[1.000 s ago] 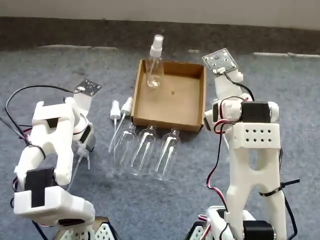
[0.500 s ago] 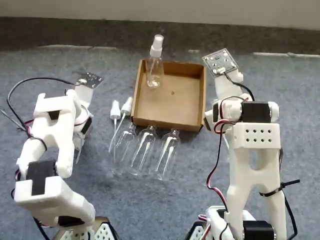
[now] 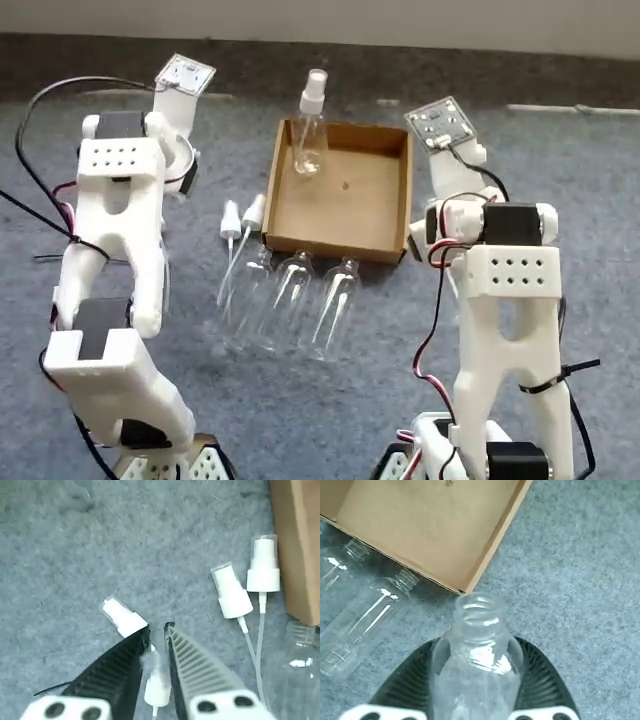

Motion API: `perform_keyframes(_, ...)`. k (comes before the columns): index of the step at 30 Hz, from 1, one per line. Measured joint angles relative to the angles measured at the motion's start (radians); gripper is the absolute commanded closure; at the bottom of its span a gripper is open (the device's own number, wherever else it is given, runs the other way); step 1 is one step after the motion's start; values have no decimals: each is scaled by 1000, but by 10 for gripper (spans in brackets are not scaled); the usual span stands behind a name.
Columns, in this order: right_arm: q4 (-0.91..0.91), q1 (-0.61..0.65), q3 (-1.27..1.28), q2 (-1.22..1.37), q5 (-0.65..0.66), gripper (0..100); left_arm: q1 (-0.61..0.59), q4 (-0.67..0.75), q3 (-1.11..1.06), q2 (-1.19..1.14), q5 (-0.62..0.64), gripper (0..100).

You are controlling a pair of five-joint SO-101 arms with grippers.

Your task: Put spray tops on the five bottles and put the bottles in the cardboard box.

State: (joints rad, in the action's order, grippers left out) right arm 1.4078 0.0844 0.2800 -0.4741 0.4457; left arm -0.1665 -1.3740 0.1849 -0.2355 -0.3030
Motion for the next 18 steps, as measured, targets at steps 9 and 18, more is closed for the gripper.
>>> perform_keyframes(9,15,0,0,0,0,974,-160,-54,-11,-64,176,784)
perform_keyframes(18,41,0,0,0,0,974,-209,133,5,-316,423,787)
